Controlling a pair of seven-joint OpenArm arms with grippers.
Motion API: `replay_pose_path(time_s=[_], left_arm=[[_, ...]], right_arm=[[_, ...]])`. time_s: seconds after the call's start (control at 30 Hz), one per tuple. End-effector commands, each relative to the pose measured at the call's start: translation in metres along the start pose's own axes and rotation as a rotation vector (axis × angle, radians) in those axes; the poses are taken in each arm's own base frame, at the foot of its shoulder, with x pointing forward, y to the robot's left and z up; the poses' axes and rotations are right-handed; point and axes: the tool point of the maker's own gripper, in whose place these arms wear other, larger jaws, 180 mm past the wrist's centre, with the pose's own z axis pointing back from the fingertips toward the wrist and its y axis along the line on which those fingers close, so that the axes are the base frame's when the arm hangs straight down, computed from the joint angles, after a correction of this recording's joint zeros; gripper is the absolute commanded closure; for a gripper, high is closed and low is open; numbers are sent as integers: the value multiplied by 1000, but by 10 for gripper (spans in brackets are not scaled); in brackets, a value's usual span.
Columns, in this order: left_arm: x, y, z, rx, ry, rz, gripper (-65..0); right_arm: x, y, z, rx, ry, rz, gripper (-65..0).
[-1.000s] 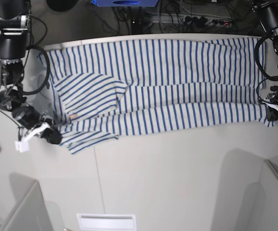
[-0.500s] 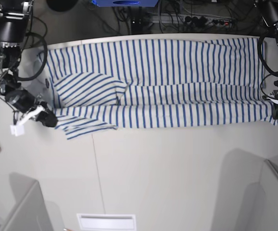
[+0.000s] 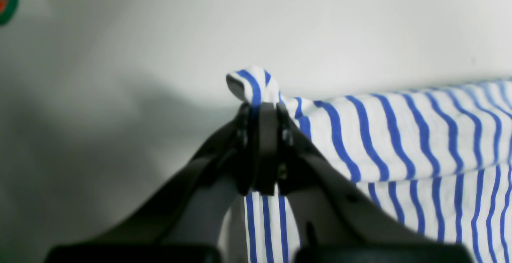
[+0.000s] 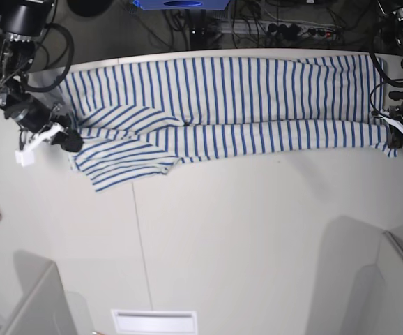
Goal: Fold the T-shirt properly
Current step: 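Lower the hem onto the shirt and open both grippers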
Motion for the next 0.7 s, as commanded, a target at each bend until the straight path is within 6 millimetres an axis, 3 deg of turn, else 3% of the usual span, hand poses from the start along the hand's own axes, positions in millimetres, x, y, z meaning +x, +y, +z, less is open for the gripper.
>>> replay_pose_path(time_s=[0.0, 0.13, 0.37, 0.5, 0.6, 0.67], left_arm=[[10, 6, 5, 14, -30, -22, 0], [-3, 3, 5, 7, 7, -26, 0], [-49, -7, -13, 29, 147, -87, 0], [-50, -9, -16, 45, 153, -97, 0], [-50, -8, -15, 46, 151, -95, 0], [-49, -8, -15, 47, 148, -97, 0]], right_arm=[[12, 3, 4, 13, -37, 15, 0], [9, 0, 5, 7, -28, 13, 0], [1, -3, 6, -3, -11, 2, 0], [-3, -7, 9, -13, -1, 0, 0], [-5, -8, 12, -19, -1, 1, -146], [-8, -10, 14, -25, -1, 3, -179]])
